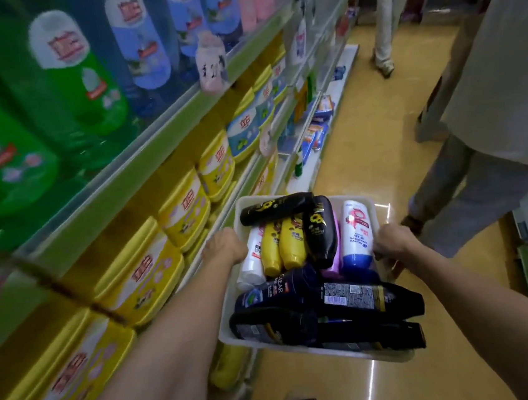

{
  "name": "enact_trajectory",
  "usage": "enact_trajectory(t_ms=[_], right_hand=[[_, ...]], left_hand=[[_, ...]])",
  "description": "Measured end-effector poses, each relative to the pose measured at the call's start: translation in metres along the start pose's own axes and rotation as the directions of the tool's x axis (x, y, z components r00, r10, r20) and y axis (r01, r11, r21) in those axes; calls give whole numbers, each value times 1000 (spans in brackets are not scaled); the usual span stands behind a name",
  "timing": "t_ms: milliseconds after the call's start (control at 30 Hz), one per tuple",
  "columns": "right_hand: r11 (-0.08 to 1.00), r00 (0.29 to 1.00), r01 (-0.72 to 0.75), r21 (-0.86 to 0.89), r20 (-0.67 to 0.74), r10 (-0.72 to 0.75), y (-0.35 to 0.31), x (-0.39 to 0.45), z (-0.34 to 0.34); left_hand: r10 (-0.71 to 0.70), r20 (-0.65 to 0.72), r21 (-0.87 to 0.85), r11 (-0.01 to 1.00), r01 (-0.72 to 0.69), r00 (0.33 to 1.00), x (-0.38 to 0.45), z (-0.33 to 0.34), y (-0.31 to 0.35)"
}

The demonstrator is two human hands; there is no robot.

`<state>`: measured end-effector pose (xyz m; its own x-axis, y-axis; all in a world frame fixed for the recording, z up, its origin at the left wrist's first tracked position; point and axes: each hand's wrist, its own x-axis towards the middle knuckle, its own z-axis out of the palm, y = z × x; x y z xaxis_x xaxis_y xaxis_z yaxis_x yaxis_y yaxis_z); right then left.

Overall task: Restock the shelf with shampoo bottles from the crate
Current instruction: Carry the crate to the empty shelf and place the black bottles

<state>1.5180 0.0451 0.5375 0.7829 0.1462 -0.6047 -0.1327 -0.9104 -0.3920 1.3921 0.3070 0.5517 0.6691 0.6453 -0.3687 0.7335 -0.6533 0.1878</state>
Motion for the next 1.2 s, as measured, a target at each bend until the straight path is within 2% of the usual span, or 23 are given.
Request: enact_trajectory(t_ms=[200, 433, 600, 967, 1200], right_hand=[[994, 998, 31, -101, -50, -36, -28, 101, -72], [999, 999, 46, 23, -20, -46, -62, 250, -174], [998, 998, 64, 5, -23, -63, -92, 343, -251], [987, 995, -35, 159, -87, 49, -136, 528, -383], [984, 994, -51, 173, -86, 67, -165, 667, -482]], left_hand=[[26, -6, 46, 999, -25, 1000, 102, -27, 91], [-9, -12, -12, 1000, 9, 1000, 220, -46, 208], [-17, -14, -5, 1000, 17, 1000, 300, -62, 289], [108, 26, 22, 994, -109, 994, 499, -114, 468], [112, 37, 25, 993, -113, 993, 628, -133, 588]])
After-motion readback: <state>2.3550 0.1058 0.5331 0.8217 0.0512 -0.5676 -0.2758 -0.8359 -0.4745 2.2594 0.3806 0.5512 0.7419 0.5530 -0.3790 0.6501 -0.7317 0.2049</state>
